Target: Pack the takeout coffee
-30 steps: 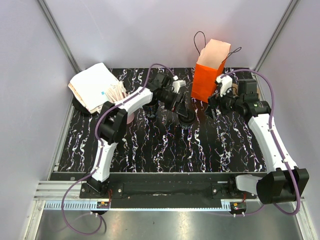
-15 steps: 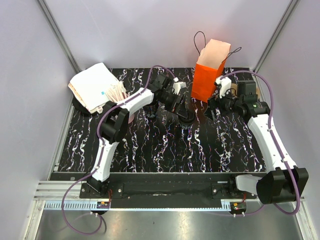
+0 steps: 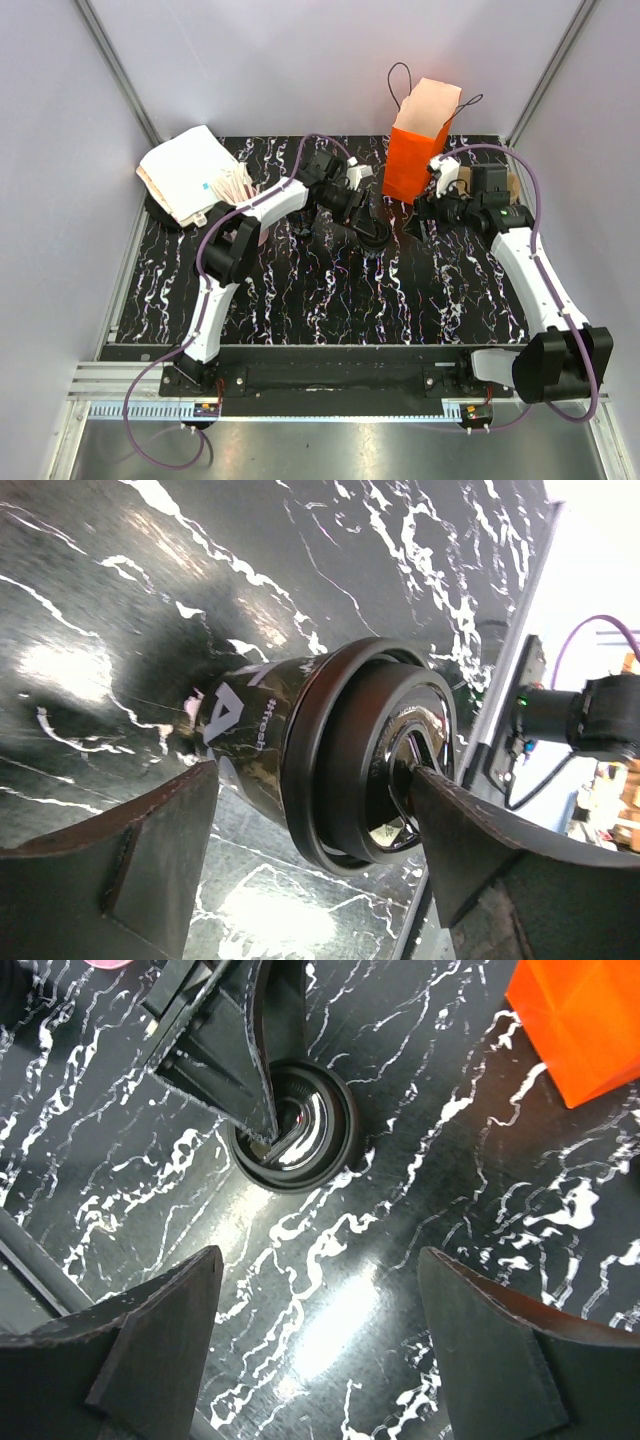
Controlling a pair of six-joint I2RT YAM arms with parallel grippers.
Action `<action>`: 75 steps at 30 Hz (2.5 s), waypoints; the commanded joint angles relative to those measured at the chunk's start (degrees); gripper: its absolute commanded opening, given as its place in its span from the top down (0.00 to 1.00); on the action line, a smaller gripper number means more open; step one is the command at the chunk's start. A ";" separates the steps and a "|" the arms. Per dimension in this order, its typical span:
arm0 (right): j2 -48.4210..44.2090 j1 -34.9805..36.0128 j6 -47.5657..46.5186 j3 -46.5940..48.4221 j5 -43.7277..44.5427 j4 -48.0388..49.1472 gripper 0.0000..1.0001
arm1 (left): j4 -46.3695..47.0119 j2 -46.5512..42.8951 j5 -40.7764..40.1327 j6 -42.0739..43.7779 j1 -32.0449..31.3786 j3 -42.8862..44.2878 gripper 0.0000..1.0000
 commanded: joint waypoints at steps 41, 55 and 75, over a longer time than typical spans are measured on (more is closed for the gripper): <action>33.98 -6.49 23.65 5.91 -27.21 17.51 0.59 | 2.33 2.64 -1.64 -0.37 -0.29 -3.60 0.38; 35.13 -5.35 24.53 4.24 -26.68 19.27 0.62 | 2.25 2.90 -1.82 -0.29 -0.29 -3.69 0.38; 34.78 -2.01 24.88 0.20 -21.33 20.15 0.71 | 1.55 3.07 -2.87 0.50 -0.29 -3.69 0.39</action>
